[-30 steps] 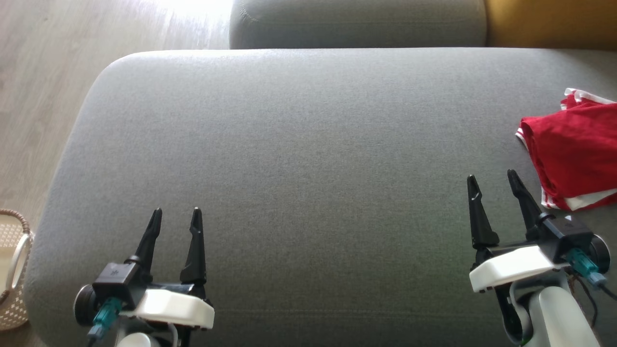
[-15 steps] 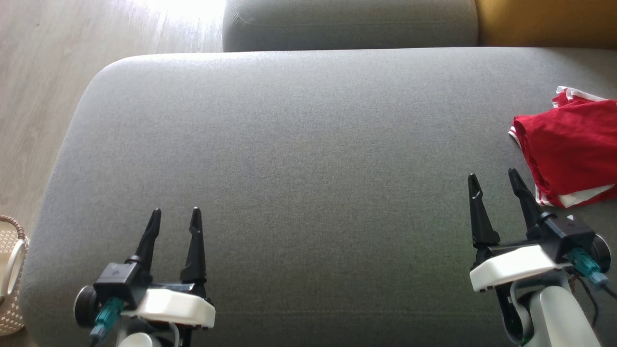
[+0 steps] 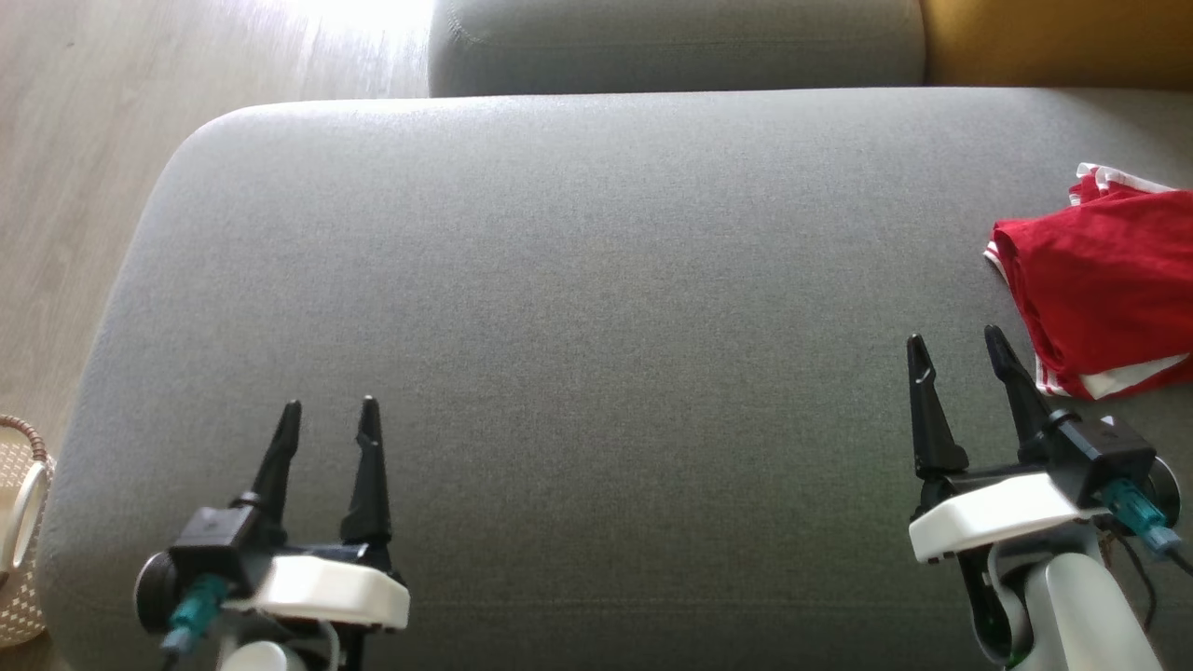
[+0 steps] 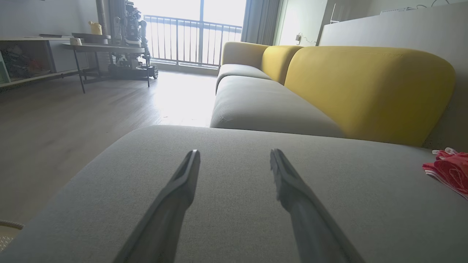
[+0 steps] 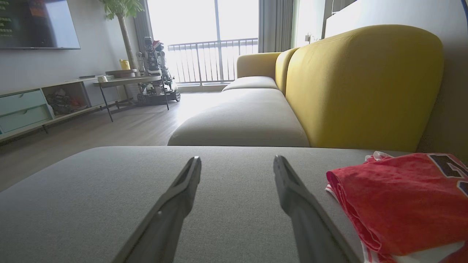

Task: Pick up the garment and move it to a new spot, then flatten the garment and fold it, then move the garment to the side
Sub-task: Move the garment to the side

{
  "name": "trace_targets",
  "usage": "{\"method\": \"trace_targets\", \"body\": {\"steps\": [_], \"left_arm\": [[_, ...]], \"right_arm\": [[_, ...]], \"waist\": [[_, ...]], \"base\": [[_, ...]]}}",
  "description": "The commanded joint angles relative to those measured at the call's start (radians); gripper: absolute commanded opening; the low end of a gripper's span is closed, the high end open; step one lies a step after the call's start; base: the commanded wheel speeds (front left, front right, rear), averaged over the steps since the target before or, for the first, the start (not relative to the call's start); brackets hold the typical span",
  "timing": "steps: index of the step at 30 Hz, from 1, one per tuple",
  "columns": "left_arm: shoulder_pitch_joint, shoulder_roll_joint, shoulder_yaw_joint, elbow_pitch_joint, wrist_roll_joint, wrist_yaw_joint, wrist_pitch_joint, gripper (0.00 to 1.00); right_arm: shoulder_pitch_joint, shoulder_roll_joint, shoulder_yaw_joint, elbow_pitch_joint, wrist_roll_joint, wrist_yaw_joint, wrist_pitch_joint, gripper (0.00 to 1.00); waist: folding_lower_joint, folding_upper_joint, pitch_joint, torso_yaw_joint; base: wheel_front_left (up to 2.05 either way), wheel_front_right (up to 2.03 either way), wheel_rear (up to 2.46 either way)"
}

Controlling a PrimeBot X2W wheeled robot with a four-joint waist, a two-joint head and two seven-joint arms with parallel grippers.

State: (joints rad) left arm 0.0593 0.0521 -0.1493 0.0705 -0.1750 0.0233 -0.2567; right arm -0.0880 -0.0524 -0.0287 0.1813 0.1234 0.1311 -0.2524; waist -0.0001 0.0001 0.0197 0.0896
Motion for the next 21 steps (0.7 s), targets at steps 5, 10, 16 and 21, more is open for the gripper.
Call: {"method": "trace_targets", "body": {"steps": [5,10,16,21], "left_arm": [[-0.024,-0.002,0.065,-0.04,-0.048,-0.009,-0.005,1.0],[-0.02,-0.002,0.073,-0.039,-0.051,-0.028,-0.005,1.0],[-0.018,-0.002,0.077,-0.047,-0.066,-0.036,-0.005,1.0],[-0.014,-0.002,0.085,-0.058,-0.096,-0.045,-0.005,1.0]], "right_arm": [[-0.018,0.002,0.024,-0.032,0.007,0.0,-0.009,1.0],[-0.019,0.002,0.033,-0.031,0.007,0.0,-0.009,1.0],[-0.019,0.002,0.037,-0.032,0.013,0.0,-0.009,1.0],[-0.018,0.002,0.041,-0.032,0.016,0.0,-0.009,1.0]], "waist": [[0.0001,-0.0001,0.003,-0.001],[0.0001,-0.0001,0.005,0.001],[0.0001,-0.0001,0.005,0.004],[0.0001,-0.0001,0.003,0.004]], "base": [[0.0,0.0,0.0],[0.0,0.0,0.0],[0.0,0.0,0.0],[0.0,0.0,0.0]]}}
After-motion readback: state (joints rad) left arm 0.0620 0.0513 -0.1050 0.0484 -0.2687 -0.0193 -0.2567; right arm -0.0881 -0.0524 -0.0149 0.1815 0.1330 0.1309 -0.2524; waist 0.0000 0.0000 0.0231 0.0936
